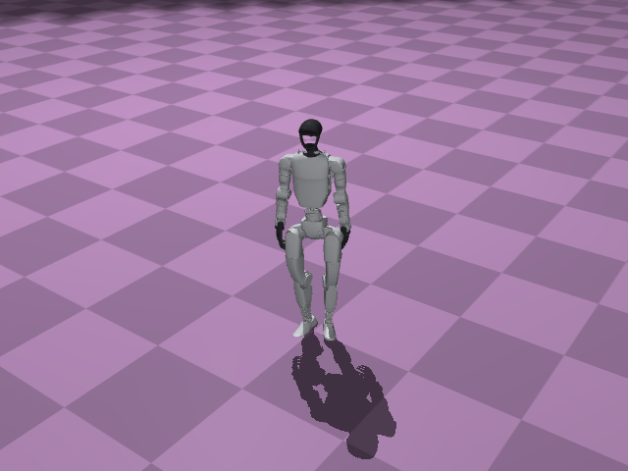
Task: In place motions
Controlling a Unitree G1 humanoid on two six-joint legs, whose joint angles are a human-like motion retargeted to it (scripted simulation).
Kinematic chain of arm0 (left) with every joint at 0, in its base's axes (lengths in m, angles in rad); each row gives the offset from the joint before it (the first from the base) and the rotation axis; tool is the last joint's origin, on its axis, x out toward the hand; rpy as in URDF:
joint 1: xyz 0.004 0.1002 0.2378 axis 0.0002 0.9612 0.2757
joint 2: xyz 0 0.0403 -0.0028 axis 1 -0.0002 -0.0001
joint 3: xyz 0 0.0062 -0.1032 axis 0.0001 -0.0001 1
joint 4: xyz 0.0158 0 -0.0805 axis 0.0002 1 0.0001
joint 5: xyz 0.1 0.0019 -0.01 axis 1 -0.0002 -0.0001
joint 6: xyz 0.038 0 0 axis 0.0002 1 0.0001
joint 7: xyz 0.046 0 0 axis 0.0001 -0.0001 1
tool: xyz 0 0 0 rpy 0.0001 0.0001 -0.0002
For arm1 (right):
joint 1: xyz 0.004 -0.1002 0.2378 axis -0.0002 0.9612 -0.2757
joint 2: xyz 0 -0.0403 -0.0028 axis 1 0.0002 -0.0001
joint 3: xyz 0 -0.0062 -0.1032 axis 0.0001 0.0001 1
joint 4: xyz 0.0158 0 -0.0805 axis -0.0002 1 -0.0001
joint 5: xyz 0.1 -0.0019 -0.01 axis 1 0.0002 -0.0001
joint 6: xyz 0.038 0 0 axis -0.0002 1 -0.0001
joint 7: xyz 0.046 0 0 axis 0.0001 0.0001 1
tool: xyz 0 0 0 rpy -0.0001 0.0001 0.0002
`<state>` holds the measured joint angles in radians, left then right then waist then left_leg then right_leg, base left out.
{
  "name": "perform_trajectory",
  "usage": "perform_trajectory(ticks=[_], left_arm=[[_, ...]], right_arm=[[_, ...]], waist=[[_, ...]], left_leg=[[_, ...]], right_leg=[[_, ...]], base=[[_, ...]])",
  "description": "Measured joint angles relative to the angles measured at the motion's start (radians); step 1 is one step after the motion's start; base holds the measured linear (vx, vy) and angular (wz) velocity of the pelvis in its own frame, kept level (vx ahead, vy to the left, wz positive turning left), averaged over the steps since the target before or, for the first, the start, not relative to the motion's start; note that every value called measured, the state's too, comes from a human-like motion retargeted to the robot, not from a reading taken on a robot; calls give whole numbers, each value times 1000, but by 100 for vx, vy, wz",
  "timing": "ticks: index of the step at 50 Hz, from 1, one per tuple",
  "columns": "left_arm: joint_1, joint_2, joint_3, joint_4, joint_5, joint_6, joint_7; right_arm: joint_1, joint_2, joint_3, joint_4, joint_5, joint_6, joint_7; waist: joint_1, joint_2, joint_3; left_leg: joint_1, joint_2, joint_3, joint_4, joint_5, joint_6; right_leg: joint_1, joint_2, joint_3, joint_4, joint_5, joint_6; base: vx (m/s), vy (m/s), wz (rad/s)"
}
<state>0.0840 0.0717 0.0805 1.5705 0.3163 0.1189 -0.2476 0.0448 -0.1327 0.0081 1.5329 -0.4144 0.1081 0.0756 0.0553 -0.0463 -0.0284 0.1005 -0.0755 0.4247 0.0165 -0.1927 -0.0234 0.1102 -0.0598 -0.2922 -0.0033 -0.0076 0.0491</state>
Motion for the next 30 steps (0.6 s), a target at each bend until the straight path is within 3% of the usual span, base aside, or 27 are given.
perform_trajectory(ticks=[13, 21, 30], left_arm=[[-4, -3, -7, 1, -3, -2, -1], [-10, -5, -15, -32, -3, -5, -26], [-69, 16, -105, -204, 42, -39, -56]], right_arm=[[-1, 1, 2, 9, -4, -4, 6], [-10, -2, -6, 1, 12, -8, -2], [-10, -44, -56, -9, 80, -36, -12]], waist=[[1, 1, -3], [2, 28, -1], [70, 71, 86]], left_leg=[[-7, 4, 2, 4, -10, -2], [-41, 29, 17, 27, 4, -40], [-183, 6, -52, 103, 66, -40]], right_leg=[[-4, 0, 3, 2, 10, -3], [-30, 4, -5, 7, 22, -14], [-51, -57, -157, -9, 21, -17]], base=[[0, 0, 0], [-3, 1, 2], [-25, 9, 77]])
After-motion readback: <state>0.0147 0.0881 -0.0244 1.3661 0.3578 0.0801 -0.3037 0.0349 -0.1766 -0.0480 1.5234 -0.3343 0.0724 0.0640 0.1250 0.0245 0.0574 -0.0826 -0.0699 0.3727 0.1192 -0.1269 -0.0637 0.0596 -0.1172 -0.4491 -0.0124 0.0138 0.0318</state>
